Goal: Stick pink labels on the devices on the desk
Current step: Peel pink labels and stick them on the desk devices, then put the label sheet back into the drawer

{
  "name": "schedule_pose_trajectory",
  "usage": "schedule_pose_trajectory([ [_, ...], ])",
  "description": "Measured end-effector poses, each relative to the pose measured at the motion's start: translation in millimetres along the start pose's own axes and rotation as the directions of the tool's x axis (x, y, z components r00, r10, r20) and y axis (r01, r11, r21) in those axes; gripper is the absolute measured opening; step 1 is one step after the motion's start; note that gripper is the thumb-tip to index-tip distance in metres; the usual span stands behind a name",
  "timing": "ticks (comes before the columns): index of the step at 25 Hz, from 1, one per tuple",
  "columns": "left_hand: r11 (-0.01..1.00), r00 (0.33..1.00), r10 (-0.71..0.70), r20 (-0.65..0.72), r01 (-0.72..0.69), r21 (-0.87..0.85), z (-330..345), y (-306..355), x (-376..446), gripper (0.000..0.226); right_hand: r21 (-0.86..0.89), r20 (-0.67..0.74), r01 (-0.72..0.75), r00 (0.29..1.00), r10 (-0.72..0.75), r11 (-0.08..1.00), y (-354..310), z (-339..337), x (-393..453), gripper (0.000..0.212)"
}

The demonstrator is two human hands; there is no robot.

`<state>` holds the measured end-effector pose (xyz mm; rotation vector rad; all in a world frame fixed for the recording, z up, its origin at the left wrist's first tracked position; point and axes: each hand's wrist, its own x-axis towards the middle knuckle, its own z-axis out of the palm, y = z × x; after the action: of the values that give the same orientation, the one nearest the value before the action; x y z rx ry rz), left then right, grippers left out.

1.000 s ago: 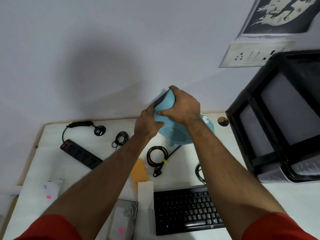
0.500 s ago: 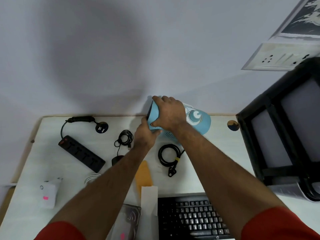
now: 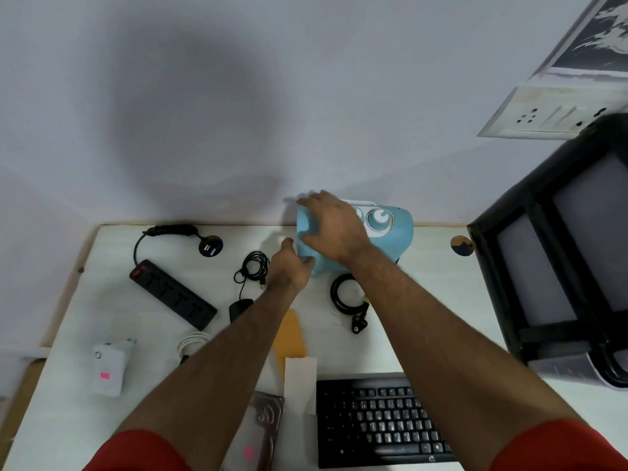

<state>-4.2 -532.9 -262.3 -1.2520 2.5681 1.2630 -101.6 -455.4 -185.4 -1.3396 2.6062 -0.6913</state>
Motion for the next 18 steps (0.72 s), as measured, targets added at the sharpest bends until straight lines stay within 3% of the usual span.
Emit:
schedule_pose_trajectory([
  [2, 1.0, 0.999, -0.031, -0.023, 0.031, 0.0, -9, -7, -15, 0.058, 0.021, -0.256, -0.046, 0.965, 0.05, 0.999, -10, 2, -30, 0.046],
  [4, 0.998, 0.997, -0.069, -0.021, 0.069, -0.005, -15, -22, -37, 0.05, 0.081, -0.31, -0.142, 0.937, 0.161, 0.986, -21, 15, -68, 0.03],
  [5, 0.997, 0.997, -0.078, -0.005, 0.078, 0.001, -17, -35, -53, 0.042, 0.149, -0.238, -0.204, 0.942, 0.235, 0.968, -27, 28, -90, 0.023],
  [7, 0.997, 0.997, -0.071, 0.042, 0.07, 0.028, -18, -67, -84, 0.03, 0.252, 0.045, -0.393, 0.917, 0.395, 0.884, -36, 58, -131, 0.018],
  [9, 0.995, 0.994, -0.053, 0.092, 0.044, 0.093, -17, -104, -122, 0.027, 0.255, 0.323, -0.541, 0.829, 0.457, 0.801, -46, 93, -173, 0.02],
  [11, 0.983, 0.989, -0.047, 0.142, 0.021, 0.18, -13, -140, -158, 0.028, 0.208, 0.454, -0.607, 0.755, 0.474, 0.767, -56, 123, -210, 0.025],
  [14, 0.971, 0.968, -0.067, 0.24, 0.007, 0.241, -2, -176, -193, 0.023, 0.154, 0.424, -0.668, 0.71, 0.562, 0.728, -69, 145, -251, 0.036],
  [16, 0.969, 0.967, -0.02, 0.255, -0.045, 0.243, 6, -190, -201, 0.018, 0.06, 0.352, -0.649, 0.725, 0.592, 0.759, -69, 156, -264, 0.05],
  [18, 0.969, 0.968, 0.043, 0.247, -0.101, 0.225, 15, -197, -201, 0.029, -0.024, 0.313, -0.599, 0.756, 0.575, 0.801, -64, 164, -266, 0.064],
])
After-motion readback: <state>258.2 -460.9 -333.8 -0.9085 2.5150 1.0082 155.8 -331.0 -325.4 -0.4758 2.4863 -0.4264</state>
